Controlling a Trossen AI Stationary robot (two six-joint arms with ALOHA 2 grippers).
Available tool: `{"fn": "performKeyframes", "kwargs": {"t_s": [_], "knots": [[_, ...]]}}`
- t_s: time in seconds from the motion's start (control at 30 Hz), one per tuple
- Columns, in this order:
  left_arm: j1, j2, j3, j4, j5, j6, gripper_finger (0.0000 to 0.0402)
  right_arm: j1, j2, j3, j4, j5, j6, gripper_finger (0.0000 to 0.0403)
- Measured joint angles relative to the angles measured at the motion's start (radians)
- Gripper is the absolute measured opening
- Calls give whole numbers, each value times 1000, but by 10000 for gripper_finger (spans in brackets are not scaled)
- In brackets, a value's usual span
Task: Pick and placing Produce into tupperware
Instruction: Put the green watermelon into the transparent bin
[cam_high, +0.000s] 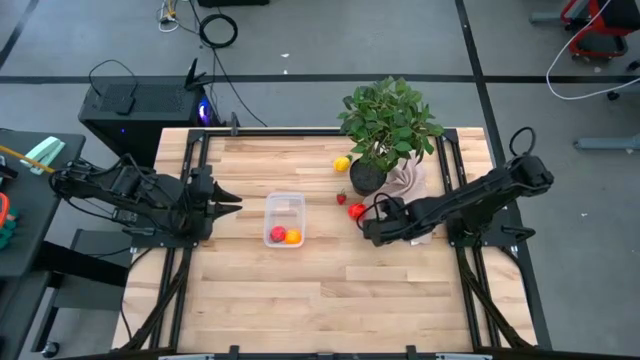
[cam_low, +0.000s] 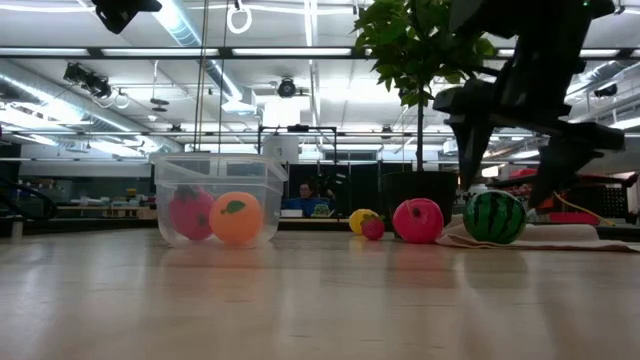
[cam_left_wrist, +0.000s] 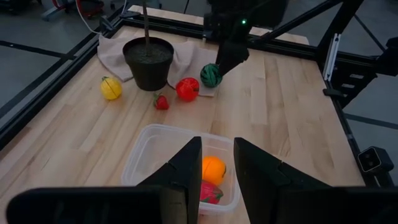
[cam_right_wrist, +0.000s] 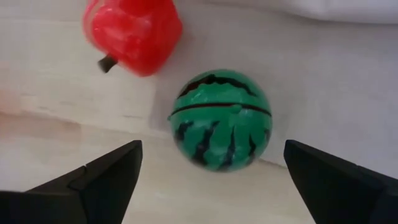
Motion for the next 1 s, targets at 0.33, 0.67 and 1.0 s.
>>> {"fn": "performKeyframes", "kwargs": {"t_s": [0.33, 0.67, 1.0], "knots": [[0, 0, 0, 0, 0, 0, 101, -40, 43, 0, 26, 40, -5, 399], [0, 0, 0, -4, 1, -1, 101, -40, 83, 0, 59, 36, -8, 395], [0, 0, 0, -4, 1, -1, 101, -40, 85, 0, 59, 40, -8, 351]]}}
